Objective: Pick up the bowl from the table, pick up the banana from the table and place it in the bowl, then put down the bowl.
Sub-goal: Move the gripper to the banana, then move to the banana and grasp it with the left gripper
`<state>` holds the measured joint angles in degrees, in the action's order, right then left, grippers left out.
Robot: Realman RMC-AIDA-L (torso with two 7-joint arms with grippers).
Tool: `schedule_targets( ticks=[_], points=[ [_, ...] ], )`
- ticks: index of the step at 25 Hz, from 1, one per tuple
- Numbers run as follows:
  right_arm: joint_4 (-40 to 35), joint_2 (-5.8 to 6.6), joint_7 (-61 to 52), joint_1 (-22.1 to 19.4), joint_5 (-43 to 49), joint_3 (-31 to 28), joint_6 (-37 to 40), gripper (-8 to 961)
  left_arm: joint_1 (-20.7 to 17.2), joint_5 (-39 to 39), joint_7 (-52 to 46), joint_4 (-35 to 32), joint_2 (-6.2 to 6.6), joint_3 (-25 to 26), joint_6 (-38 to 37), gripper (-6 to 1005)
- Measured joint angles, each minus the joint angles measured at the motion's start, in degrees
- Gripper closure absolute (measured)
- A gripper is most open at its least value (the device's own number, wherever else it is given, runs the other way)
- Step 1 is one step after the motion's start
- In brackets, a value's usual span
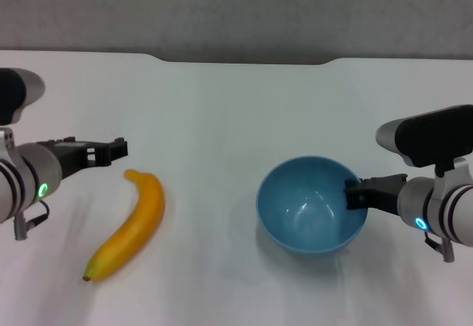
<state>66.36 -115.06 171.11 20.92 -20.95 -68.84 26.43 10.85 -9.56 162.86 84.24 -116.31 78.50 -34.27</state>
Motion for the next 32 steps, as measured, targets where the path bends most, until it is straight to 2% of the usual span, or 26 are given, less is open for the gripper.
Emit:
schedule_targets(
  ticks=[3,10,14,23,32],
  points=[
    [0.1,0.05,-0.01,0.12,0.03,-0.02,0.08,910,0.25,-0.12,0.0,0.15,-0.04,-0.62,-1.96,137],
    [0.84,0.18,0.34,0.33,0.12,-0.24,0.08,910,2.84,0.06,0.0,3.05,-0.04,-1.37,-13.21,140],
    [1.59,0.13,0.11,0.39,1.68,-0.59,0.14,910,4.14,0.02,0.0,3.43,-0.09,-1.91,-16.33,142],
    [4.85,0.02,-0.02,0.41,3.32,-0.53,0.4,911,5.07,-0.66,0.0,-0.27,-0.25,-3.01,-15.24,146],
    [8.58,0.02,-0.01,-1.93,4.35,-2.02,0.17,911,6.66,-2.66,0.0,-5.46,-0.4,-4.12,-12.12,151]
  ],
)
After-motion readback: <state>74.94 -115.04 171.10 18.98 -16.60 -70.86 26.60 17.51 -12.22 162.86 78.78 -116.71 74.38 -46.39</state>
